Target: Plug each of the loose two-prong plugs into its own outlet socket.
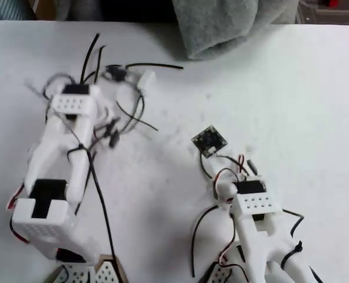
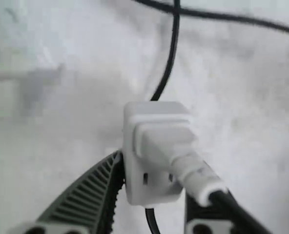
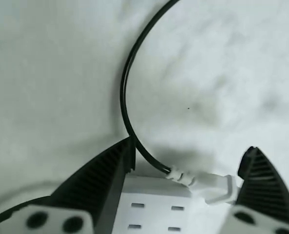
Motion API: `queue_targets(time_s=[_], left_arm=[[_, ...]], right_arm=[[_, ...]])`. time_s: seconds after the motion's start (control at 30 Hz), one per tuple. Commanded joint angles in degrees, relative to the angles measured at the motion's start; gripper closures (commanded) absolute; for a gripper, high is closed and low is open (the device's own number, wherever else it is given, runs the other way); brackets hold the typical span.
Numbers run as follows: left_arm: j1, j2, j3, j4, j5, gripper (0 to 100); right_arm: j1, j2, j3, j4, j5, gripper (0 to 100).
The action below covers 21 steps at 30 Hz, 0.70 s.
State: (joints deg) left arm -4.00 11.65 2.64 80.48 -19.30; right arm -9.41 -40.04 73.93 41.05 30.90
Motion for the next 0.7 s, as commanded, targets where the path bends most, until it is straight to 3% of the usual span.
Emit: queue_targets(time_s=[0.0,0.2,0.4,0.5,0.67], left_arm=[[-1.0,-0.7,-20.4,7.2,5.2,93],[-3.5,22.5,-53.6,18.1,6.2,93],[-7.8,46.6,-84.0,21.0,5.9,93],[-8.7,54.8,-90.5,19.5,5.7,93],[-10.2,62.2,-91.0,16.3,4.2,86]], right_arm=[[0.2,-1.5,0.4,-1.6,0.2,66.5],[0.2,-1.5,0.5,-2.1,0.2,66.5],[0.2,-1.6,0.6,-2.2,0.2,66.5],[0.2,-1.6,0.7,-2.8,-0.4,66.5],[0.2,-1.6,0.7,-2.8,-1.5,66.5]])
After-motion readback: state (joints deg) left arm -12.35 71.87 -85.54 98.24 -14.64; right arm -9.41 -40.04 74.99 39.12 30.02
